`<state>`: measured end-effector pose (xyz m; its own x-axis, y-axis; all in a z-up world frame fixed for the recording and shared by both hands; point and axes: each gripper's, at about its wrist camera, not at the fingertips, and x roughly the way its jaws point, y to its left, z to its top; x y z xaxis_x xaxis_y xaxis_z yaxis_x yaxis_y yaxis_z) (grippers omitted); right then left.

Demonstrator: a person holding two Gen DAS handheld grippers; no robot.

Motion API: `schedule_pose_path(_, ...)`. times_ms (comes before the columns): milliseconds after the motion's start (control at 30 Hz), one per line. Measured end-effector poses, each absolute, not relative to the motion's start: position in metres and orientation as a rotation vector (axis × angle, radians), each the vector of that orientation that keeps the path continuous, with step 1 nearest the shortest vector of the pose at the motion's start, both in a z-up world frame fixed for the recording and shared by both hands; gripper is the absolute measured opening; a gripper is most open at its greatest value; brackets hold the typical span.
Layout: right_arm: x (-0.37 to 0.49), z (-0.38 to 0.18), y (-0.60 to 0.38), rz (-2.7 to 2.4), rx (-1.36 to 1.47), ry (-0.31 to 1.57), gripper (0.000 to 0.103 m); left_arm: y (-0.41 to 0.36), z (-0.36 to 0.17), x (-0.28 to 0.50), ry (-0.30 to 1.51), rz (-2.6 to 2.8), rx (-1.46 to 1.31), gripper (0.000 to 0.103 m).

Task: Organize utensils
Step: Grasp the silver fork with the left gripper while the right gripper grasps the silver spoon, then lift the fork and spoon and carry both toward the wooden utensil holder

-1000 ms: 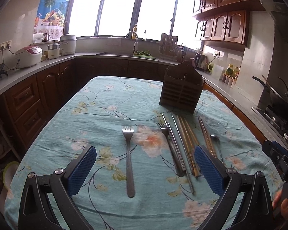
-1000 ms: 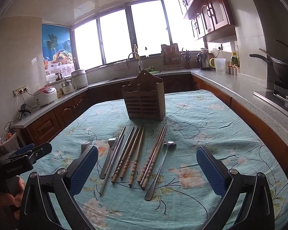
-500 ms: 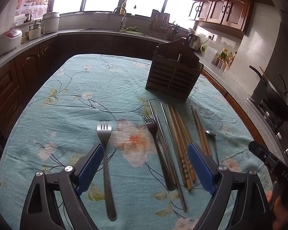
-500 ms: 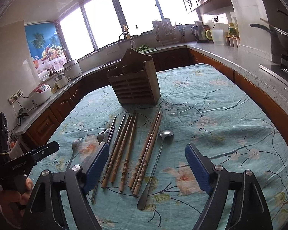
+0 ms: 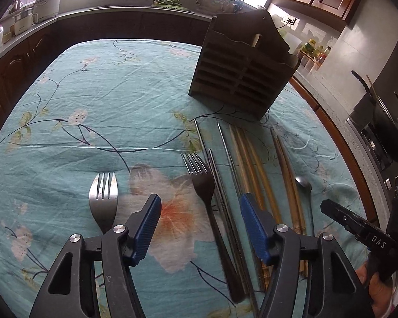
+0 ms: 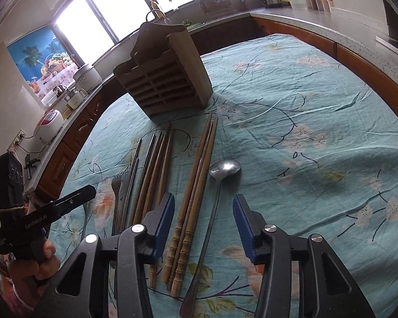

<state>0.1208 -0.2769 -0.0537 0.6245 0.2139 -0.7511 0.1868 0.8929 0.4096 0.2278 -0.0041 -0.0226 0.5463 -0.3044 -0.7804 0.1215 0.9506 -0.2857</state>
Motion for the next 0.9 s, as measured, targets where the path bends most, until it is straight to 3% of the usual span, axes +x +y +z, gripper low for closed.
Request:
schedule_pose_path(167, 0.135, -0.065, -0.282, 0.015, 0.487, 0.955, 0.042, -0.011, -0.037, 0.254, 1.017, -0.274, -0.219, 0.048)
schedule_pose_path(533, 0.148, -0.07, -0.285, 0.01, 0.465, 0.984, 0.023, -0.023, -0.05, 0.281, 1.05, -0.281, -0.198, 0.033)
schedule_pose_path(600, 0.149, -0.071, -0.283, 0.008, 0.447, 0.989, 0.016, -0.023, -0.051, 0.281, 1.049, -0.282, -0.194, 0.023)
schedule_pose_path(667, 0.15, -0.072, -0.283, 0.017, 0.448, 0.995, 0.006, -0.02, -0.051, 0.28, 1.046, -0.294, -0.217, 0.023)
schedule_pose_path(900, 0.145, -0.059, -0.278, 0.057, 0.462, 0.953, 0.004, -0.006, -0.039, 0.268, 1.017, -0.305, -0.259, 0.021)
